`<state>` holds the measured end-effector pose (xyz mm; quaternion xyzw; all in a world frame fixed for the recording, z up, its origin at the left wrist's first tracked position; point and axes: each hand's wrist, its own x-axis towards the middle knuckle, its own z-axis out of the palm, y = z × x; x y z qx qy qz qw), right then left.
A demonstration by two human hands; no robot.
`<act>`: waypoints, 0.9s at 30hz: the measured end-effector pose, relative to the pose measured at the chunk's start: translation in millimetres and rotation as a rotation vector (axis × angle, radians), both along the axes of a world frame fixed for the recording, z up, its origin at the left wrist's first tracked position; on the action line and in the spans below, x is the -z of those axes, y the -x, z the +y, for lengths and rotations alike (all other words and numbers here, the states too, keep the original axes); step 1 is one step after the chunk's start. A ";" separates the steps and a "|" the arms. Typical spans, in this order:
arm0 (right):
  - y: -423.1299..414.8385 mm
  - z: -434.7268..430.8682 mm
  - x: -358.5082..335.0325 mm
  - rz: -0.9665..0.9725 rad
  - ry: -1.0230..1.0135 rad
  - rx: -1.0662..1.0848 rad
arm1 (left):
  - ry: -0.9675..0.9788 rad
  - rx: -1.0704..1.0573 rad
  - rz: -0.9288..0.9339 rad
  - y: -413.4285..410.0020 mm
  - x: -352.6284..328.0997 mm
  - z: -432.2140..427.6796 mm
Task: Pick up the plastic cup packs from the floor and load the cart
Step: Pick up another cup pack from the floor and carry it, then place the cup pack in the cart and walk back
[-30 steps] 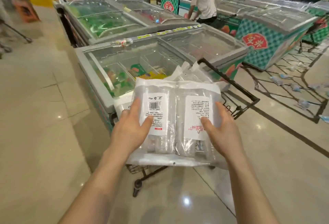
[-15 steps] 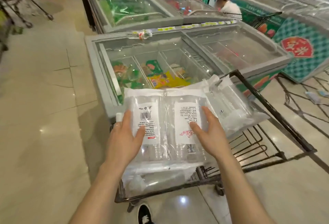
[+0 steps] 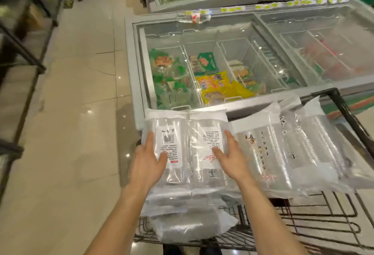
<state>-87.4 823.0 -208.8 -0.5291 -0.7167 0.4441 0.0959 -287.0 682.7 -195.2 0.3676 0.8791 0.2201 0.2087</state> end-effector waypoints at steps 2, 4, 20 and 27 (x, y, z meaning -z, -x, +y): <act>0.6 1.7 12.8 -0.068 0.089 -0.061 | 0.013 -0.007 -0.042 -4.1 11.5 2.6; -1.7 4.2 18.7 -0.146 0.108 -0.105 | 0.018 -0.041 -0.099 -12.3 17.3 3.7; 35.6 41.4 -53.1 0.007 -0.267 -0.356 | 0.042 -0.188 0.180 -20.0 -52.7 0.6; 106.2 -25.3 -133.9 0.104 -0.492 -0.728 | 0.023 -0.295 0.398 9.2 -123.2 -75.5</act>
